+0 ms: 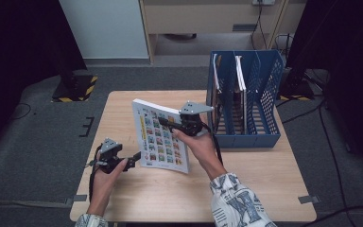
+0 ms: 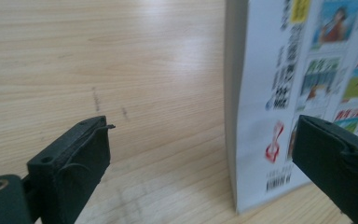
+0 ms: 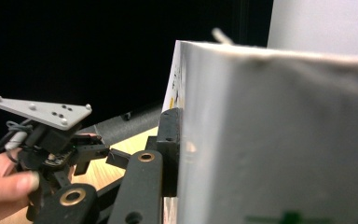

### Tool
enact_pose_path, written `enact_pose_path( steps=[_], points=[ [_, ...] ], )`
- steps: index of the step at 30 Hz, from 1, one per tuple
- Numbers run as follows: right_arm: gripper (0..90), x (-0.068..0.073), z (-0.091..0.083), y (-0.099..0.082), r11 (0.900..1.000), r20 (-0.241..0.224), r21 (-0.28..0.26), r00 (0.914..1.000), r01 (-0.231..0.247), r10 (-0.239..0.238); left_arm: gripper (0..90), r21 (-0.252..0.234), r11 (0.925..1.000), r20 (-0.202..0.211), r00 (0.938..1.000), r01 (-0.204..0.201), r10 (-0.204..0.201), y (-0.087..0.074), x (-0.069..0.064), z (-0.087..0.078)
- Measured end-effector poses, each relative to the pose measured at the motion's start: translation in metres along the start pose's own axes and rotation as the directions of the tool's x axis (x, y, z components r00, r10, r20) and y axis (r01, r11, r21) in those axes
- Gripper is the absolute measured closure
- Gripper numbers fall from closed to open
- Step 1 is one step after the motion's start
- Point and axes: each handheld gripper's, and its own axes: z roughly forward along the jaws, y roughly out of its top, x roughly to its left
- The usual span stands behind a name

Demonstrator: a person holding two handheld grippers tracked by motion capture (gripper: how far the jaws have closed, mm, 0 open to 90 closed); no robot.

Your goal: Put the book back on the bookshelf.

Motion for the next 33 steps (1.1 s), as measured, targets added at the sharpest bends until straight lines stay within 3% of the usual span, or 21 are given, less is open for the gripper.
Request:
enact_pose_path(
  steps=[6,14,22,26,33],
  points=[
    [74.0,0.001,-0.005,0.006,0.9996,0.007,-0.026,1.0,0.006,-0.006,4.1,0.032,0.9986,-0.019,0.999,0.041,-0.041,-0.005,0.011,-0.001],
    [74.0,0.0,-0.013,0.014,0.9991,0.025,-0.032,0.9993,0.029,-0.028,4.4,0.054,0.9971,-0.051,0.9974,0.053,-0.051,-0.008,0.016,-0.001],
    [74.0,-0.005,-0.023,0.016,0.9986,0.045,-0.043,0.9986,0.031,-0.029,5.1,0.104,0.9944,-0.094,0.9956,0.017,-0.007,-0.013,0.018,0.004],
    [74.0,-0.006,-0.029,0.018,0.9981,0.05,-0.053,0.9983,0.032,-0.029,5.1,0.156,0.9876,-0.114,0.993,-0.013,0.031,-0.017,0.018,0.01],
    [73.9,-0.008,-0.042,0.02,0.9969,0.06,-0.07,0.9977,0.036,-0.031,4.4,0.172,0.9849,-0.13,0.9907,-0.017,0.04,-0.019,0.017,0.014]
  ],
)
